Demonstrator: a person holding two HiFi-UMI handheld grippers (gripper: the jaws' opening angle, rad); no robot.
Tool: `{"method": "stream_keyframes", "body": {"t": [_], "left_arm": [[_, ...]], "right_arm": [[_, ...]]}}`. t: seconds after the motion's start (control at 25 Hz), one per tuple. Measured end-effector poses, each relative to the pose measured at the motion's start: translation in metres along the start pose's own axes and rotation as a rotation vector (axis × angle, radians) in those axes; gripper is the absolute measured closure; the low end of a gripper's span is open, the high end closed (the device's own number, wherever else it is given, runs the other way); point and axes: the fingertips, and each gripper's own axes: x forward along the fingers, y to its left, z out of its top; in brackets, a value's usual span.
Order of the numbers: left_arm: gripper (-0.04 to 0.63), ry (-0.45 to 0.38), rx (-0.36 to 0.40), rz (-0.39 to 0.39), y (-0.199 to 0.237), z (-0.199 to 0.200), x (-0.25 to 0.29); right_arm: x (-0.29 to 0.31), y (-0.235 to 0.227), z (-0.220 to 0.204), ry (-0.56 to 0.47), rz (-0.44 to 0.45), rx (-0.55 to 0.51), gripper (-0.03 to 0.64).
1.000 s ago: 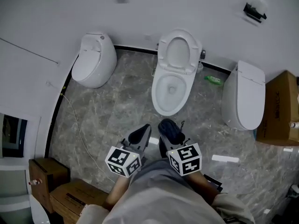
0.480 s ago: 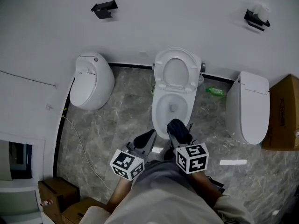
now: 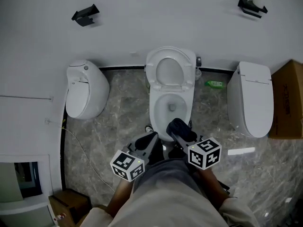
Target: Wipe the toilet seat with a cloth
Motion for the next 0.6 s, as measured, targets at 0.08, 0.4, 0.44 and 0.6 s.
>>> {"method": "stream_keyframes", "body": {"t": [0.08,0.4,0.44,0.6], "left_arm": [[0.588,0.018,-0.007,0.002,0.01,0.0,0.006],[0.588,0.047,-0.012,-0.016,0.052,0.011,0.032],[0.588,0.051,-0.01,-0.023,0.058,0.014,0.036],[0.588,0.068,-0.023,-0.034,0.087,0.026,0.051]], "right_arm": [[0.002,-0.013,0.006,-0.036,-0.029,0.011,0.522],[0.03,-0.078,0.024,-0.127,-0.191,0.251,0.525],[0.035,-0.086,0.028,-0.13,-0.224,0.259,0.525],[0.058,-0.109,0.051,-0.168,-0.294,0.311,0.523]]}}
